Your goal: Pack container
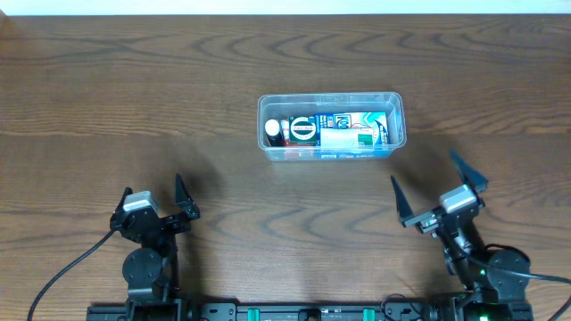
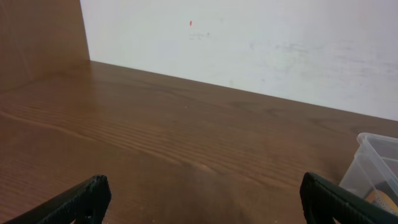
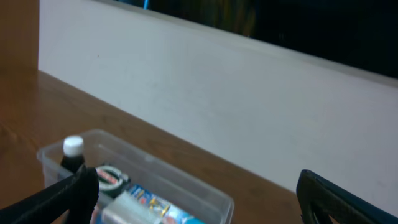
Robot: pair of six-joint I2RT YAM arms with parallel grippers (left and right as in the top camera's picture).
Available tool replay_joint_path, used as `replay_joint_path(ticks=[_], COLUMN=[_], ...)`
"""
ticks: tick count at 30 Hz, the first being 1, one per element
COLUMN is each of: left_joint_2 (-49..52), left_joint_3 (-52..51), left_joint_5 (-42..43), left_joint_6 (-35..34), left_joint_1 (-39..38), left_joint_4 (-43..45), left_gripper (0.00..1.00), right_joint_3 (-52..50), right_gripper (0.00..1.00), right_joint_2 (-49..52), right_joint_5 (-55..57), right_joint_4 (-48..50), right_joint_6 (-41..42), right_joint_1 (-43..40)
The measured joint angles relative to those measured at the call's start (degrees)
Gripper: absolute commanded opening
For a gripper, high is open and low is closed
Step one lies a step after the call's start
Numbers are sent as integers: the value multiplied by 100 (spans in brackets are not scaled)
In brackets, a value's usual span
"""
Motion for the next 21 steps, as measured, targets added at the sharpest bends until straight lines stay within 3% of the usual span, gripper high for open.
replay_joint_path(ticks=[16,21], left_joint_2=[2,0], left_joint_3=[0,2], left_joint_5=[0,0], left_joint_6=[0,0], left_joint_1=[0,0], left_joint_4=[0,0], left_gripper=[98,98], right_joint_3=[-946,-1003], right_gripper=[99,99], right_joint_2=[-874,-979], right_joint_5=[-299,-337], right_joint_4=[-249,-728], right_joint_6=[0,0], right_joint_1=[-319,-363])
